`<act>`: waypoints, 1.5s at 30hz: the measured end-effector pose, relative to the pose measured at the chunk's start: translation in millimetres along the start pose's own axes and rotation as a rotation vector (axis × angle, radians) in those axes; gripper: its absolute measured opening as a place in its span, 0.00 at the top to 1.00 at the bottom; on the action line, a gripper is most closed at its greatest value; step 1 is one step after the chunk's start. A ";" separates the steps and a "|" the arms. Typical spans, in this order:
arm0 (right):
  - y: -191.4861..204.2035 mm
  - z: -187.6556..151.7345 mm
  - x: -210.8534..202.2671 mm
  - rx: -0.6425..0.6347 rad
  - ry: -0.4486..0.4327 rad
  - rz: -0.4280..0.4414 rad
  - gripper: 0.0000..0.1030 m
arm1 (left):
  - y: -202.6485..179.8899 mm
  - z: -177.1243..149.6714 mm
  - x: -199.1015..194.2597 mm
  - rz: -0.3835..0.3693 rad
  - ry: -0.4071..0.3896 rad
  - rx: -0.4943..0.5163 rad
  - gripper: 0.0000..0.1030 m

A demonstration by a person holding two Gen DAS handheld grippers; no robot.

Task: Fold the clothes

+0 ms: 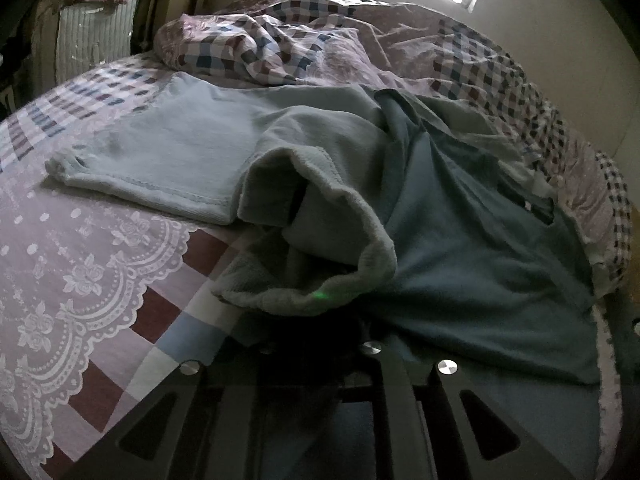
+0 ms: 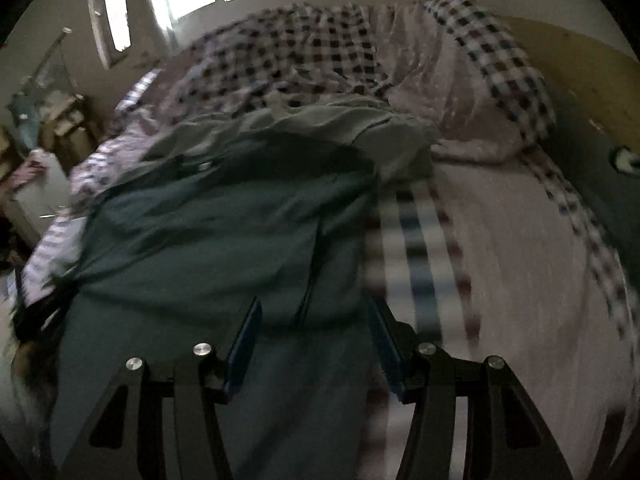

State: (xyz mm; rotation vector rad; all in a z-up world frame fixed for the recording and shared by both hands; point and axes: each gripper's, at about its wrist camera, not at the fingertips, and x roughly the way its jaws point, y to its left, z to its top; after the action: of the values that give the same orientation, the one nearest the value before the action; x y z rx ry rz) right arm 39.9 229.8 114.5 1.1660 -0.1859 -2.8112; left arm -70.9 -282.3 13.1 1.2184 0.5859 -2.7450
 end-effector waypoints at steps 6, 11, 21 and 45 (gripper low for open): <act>34.7 -89.6 -81.7 -0.067 -0.115 0.044 0.40 | -7.6 -3.1 -24.9 -0.045 -0.002 0.080 0.16; 51.9 -146.2 -109.0 -0.054 -0.160 0.064 0.38 | -12.0 -25.0 -80.2 -0.037 -0.035 0.165 0.16; 87.5 -165.3 -119.4 -0.135 -0.194 0.178 0.32 | 30.7 -109.7 -198.7 -0.075 -0.065 0.055 0.16; 126.0 -185.6 -124.3 -0.225 -0.160 0.204 0.27 | 131.0 -249.1 -238.2 -0.059 0.176 -0.470 0.16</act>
State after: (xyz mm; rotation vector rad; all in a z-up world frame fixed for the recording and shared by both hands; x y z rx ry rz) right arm 263.9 107.4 89.8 0.8259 0.0017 -2.6612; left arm 294.4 -328.6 -5.9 1.3337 1.2156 -2.3500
